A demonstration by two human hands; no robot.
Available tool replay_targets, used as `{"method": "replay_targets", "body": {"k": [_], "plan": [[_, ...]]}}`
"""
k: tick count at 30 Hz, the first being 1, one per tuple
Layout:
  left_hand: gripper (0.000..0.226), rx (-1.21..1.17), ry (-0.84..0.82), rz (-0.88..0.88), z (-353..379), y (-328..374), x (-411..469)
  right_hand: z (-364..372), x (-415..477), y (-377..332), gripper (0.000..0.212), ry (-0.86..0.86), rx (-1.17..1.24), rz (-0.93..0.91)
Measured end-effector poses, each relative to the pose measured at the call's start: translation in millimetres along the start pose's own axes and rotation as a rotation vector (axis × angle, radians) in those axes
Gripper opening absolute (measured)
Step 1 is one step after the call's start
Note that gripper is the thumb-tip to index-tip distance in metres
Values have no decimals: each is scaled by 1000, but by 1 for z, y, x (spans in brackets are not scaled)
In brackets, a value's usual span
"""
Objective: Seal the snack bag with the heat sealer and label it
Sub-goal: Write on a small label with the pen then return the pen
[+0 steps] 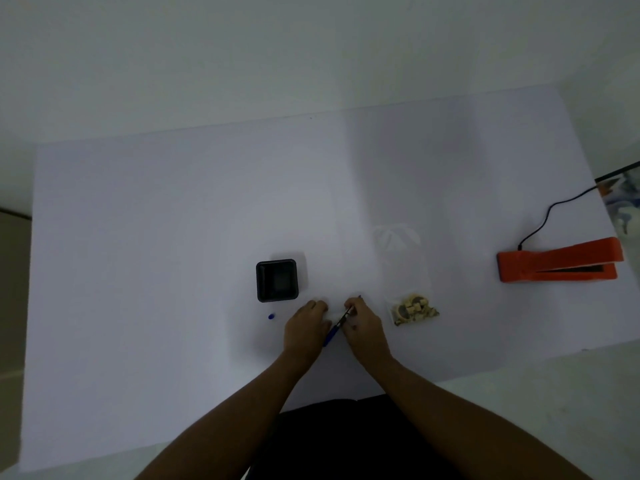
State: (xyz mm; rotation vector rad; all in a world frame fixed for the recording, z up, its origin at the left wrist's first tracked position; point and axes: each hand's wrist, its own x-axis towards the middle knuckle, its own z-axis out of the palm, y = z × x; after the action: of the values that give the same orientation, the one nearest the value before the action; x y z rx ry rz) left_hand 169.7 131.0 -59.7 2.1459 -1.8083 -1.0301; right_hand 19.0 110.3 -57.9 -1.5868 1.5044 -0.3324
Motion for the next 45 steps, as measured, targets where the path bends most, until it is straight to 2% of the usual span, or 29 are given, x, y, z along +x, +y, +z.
{"method": "replay_targets", "body": {"k": [6, 13, 16, 21, 25, 30, 32, 35, 37, 39, 40, 43, 45], "plan": [[23, -15, -3, -19, -1, -4, 3, -3, -8, 0, 19, 5, 134, 80], [20, 10, 9, -3, 0, -3, 2, 4, -8, -3, 18, -11, 142, 53], [20, 49, -24, 59, 1, -4, 3, 4, -9, -5, 18, -21, 158, 31], [11, 92, -70, 126, 0, -3, 8, 3, -8, -2, 19, -19, 101, 4], [13, 122, -96, 153, -5, 1, 14, 6, 0, 6, 38, 47, -64, -64], [16, 95, -101, 94, -14, 12, 18, 3, 12, 1, 21, -83, -177, -186], [18, 26, -99, 51, -15, 13, 18, 3, 15, 1, 20, -89, -157, -182], [22, -258, -108, -108, -21, 15, 17, 1, 16, -2, 21, -69, -129, -187], [21, -516, -174, -300, -27, 16, 16, -1, 18, -3, 23, -60, -110, -195], [24, -797, -320, -569, -34, 16, 15, -4, 18, -4, 26, -57, -99, -205], [26, -873, -387, -642, -36, 14, 15, -6, 19, -4, 27, -62, -92, -213], [29, -917, -475, -678, -38, 7, 13, -9, 19, -6, 27, -86, -39, -241], [23, -983, -498, -724, -40, 7, 14, -11, 18, -8, 29, -97, -17, -240]]}}
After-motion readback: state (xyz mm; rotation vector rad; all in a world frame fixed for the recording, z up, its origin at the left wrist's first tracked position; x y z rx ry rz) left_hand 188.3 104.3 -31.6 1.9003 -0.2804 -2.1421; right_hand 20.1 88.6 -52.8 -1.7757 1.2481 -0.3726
